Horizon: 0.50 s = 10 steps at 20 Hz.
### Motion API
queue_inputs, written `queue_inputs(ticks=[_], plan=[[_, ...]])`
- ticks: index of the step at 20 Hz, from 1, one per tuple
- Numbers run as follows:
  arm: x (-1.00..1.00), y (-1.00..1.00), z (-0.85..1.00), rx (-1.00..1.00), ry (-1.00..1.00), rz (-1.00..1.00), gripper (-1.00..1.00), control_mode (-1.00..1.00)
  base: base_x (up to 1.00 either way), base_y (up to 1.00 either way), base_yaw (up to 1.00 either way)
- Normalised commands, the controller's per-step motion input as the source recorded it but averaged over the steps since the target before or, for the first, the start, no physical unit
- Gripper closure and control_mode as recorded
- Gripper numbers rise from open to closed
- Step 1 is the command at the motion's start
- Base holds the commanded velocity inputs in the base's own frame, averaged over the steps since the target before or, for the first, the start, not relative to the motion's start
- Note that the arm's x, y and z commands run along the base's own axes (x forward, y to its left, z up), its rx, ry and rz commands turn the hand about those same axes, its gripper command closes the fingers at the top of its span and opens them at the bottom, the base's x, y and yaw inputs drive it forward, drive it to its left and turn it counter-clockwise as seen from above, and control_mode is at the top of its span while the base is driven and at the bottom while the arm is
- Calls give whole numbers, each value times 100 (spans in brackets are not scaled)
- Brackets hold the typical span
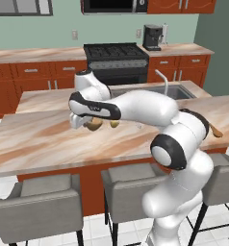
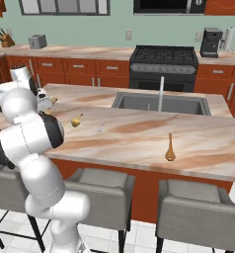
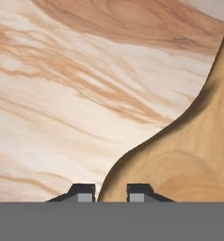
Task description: Organize the utensils by type. Pick up the wooden spoons from the counter and place them in the open cabinet. Then pick up the metallic utensils from the counter and place them in the open drawer.
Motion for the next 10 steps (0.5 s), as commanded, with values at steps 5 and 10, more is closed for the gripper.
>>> queue_inputs(ticks=[5, 10], plan=[[-45, 3, 47, 0, 0, 0, 100, -100, 0, 0, 0], [-54, -5, 26, 0, -8, -13, 100, -100, 0, 0, 0]])
